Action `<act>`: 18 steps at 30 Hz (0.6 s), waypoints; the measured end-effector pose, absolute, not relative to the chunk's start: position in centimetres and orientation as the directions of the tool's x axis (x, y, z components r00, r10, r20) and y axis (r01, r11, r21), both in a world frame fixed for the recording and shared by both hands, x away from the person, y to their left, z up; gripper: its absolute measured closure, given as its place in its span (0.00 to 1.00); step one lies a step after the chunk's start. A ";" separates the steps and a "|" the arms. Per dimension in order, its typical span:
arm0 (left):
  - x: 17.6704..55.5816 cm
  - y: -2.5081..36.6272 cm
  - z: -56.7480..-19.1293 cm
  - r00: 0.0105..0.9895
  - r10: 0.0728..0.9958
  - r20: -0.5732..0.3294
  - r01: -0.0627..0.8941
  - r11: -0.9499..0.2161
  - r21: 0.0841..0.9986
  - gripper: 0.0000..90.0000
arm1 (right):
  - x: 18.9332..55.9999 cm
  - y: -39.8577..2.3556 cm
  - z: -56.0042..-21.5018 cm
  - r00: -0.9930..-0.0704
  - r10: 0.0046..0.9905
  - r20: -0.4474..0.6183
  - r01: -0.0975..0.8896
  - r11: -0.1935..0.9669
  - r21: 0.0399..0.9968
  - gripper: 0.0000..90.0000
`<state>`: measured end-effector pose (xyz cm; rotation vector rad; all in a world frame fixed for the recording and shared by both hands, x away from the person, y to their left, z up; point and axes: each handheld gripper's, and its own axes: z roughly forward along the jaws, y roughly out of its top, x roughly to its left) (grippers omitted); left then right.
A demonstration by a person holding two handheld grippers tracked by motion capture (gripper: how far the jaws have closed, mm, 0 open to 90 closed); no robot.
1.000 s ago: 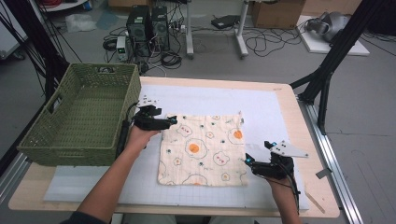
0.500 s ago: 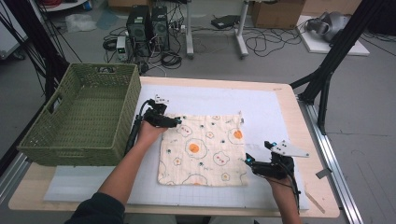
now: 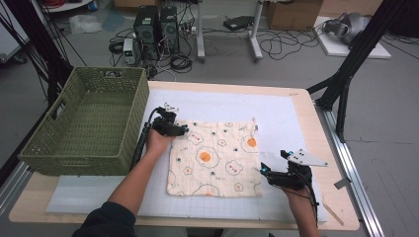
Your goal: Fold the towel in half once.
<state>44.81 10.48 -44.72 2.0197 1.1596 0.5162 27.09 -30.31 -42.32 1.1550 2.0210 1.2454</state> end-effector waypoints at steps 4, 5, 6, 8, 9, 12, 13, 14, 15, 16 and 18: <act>44.6 10.5 -44.7 0.543 0.840 -0.016 0.545 -0.337 0.768 0.66 | 27.2 -30.2 -42.3 -0.516 0.857 0.022 0.405 0.221 0.887 0.13; 44.5 10.5 -44.7 0.550 0.835 -0.017 0.540 -0.340 0.770 0.69 | 27.2 -30.2 -42.3 -0.515 0.857 0.022 0.407 0.222 0.886 0.13; 44.5 10.6 -44.7 0.563 0.826 -0.022 0.536 -0.344 0.771 0.75 | 27.3 -30.2 -42.4 -0.516 0.857 0.023 0.411 0.223 0.884 0.13; 44.4 10.6 -44.7 0.578 0.815 -0.039 0.534 -0.342 0.773 0.92 | 27.3 -30.2 -42.4 -0.514 0.858 0.021 0.415 0.228 0.881 0.13; 44.3 10.5 -44.6 0.580 0.814 -0.034 0.531 -0.346 0.774 0.94 | 27.4 -30.2 -42.5 -0.513 0.858 0.022 0.414 0.225 0.882 0.13; 44.1 10.7 -44.5 0.579 0.814 -0.052 0.537 -0.333 0.775 0.95 | 27.7 -30.2 -42.5 -0.507 0.861 0.040 0.429 0.212 0.878 0.13; 43.9 10.8 -44.5 0.575 0.817 -0.050 0.526 -0.322 0.788 0.96 | 27.8 -30.1 -42.6 -0.502 0.864 0.043 0.435 0.210 0.875 0.13; 43.7 11.0 -44.6 0.563 0.823 -0.069 0.519 -0.288 0.805 0.96 | 28.0 -30.0 -42.6 -0.503 0.863 0.046 0.441 0.211 0.872 0.13; 43.6 11.3 -44.7 0.553 0.828 -0.095 0.528 -0.260 0.808 0.96 | 28.3 -29.9 -42.7 -0.504 0.862 0.048 0.447 0.213 0.869 0.13; 43.5 11.5 -44.8 0.547 0.831 -0.102 0.532 -0.252 0.808 0.96 | 28.6 -29.8 -42.7 -0.506 0.861 0.051 0.453 0.216 0.865 0.13; 43.3 11.9 -44.8 0.546 0.831 -0.110 0.537 -0.246 0.807 0.96 | 29.2 -29.6 -42.6 -0.511 0.857 0.061 0.461 0.214 0.861 0.13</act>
